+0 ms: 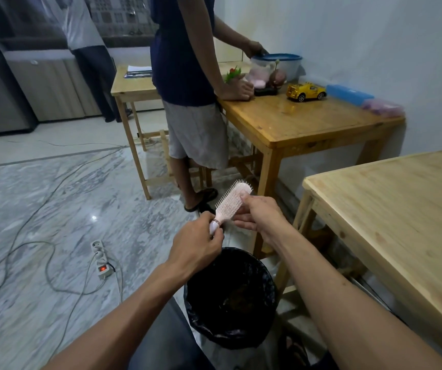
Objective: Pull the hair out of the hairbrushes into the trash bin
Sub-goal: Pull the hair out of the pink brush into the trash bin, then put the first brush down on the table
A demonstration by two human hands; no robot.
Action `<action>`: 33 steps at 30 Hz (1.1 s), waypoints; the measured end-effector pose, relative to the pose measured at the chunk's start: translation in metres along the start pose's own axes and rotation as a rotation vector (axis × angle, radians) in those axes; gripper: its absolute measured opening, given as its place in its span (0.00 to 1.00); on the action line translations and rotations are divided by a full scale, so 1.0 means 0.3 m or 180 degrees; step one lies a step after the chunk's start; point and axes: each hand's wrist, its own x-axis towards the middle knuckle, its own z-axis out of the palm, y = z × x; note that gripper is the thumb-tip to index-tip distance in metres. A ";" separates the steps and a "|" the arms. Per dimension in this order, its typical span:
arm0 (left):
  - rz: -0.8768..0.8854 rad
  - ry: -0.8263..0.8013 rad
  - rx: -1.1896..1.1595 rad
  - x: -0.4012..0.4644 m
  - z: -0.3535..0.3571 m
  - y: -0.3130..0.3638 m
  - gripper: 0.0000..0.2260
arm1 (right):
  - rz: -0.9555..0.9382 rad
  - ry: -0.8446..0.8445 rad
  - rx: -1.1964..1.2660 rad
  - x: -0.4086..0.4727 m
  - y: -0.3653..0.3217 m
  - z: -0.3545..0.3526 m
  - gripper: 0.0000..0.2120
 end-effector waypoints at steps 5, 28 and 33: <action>0.0210 -0.0077 -0.0138 0.005 -0.028 0.071 0.10 | -0.0184 0.0361 0.0378 -0.010 -0.072 -0.048 0.14; 0.2243 -0.0702 -0.0587 -0.021 0.221 1.035 0.10 | -0.1156 0.2828 -0.0412 -0.581 -0.442 -1.026 0.13; 0.2654 -0.0979 -0.0693 -0.144 0.326 1.218 0.15 | -0.0872 0.3459 -0.0495 -0.712 -0.375 -1.258 0.16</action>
